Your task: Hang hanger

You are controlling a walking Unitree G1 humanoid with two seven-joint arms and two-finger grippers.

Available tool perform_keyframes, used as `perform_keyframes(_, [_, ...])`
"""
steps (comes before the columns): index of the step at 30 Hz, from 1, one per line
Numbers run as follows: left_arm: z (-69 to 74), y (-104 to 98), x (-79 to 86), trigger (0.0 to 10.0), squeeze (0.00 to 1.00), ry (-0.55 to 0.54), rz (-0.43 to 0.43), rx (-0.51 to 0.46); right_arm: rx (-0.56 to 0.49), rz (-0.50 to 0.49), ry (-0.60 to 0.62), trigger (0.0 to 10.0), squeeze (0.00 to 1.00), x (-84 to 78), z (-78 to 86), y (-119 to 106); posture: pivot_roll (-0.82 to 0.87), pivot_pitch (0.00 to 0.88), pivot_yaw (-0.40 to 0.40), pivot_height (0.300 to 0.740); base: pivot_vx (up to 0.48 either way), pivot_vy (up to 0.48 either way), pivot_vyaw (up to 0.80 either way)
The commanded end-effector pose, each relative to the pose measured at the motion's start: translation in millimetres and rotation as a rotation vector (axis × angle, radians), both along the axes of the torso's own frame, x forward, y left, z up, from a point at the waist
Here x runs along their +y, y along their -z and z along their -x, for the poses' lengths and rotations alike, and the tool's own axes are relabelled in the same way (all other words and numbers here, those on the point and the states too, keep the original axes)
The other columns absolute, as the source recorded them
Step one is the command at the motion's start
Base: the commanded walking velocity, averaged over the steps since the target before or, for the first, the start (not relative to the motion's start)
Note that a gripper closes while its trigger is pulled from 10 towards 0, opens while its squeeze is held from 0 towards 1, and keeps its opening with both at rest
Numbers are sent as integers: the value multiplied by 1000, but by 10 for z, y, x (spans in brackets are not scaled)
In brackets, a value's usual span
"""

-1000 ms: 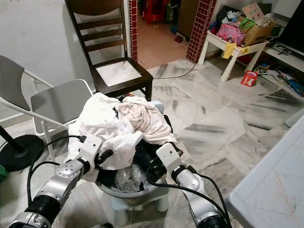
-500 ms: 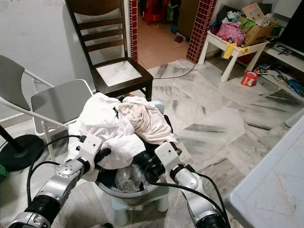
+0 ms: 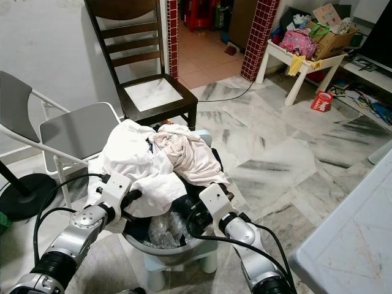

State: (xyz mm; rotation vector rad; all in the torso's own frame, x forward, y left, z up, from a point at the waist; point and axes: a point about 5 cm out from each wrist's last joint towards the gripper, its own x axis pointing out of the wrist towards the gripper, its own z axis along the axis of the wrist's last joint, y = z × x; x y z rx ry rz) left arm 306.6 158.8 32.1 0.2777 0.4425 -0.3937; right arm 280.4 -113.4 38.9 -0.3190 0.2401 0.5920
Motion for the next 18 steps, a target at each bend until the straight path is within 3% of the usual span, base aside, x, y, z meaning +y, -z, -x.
perform_keyframes(1, [-38,-63,31,0,0,-15,3,-41,28,-34,-67,10000,0,30,33,-10,-17,67,-22,740,0,0,0])
perform_keyframes(7, [-131,-253,26,0,0,-31,35,-158,33,-24,-84,10000,0,0,23,-16,-14,62,-19,740,0,0,0])
perform_keyframes(10, [-245,-507,-24,0,0,-28,92,-281,15,-4,-32,10000,0,-55,-30,-22,-11,57,-14,740,0,0,0])
perform_keyframes(11, [-245,-507,-24,0,0,-28,92,-281,15,-4,-32,10000,0,-55,-30,-22,-11,57,-14,740,0,0,0])
perform_keyframes(13, [-377,-817,-75,0,0,-11,115,-415,-3,9,27,10000,0,-107,-93,-37,-7,53,-7,740,0,0,0])
perform_keyframes(14, [-377,-817,-75,0,0,-11,115,-415,-3,9,27,10000,0,-107,-93,-37,-7,53,-7,740,0,0,0])
perform_keyframes(15, [-466,-1049,-103,0,0,-16,139,-506,-12,15,53,10000,0,-127,-124,-48,-6,49,-3,740,0,0,0])
perform_keyframes(16, [-466,-1049,-103,0,0,-16,139,-506,-12,15,53,10000,0,-127,-124,-48,-6,49,-3,740,0,0,0])
perform_keyframes(18, [-606,-1541,-206,0,0,-7,195,-681,-36,22,90,10000,0,-141,-160,-69,-3,44,1,740,0,0,0])
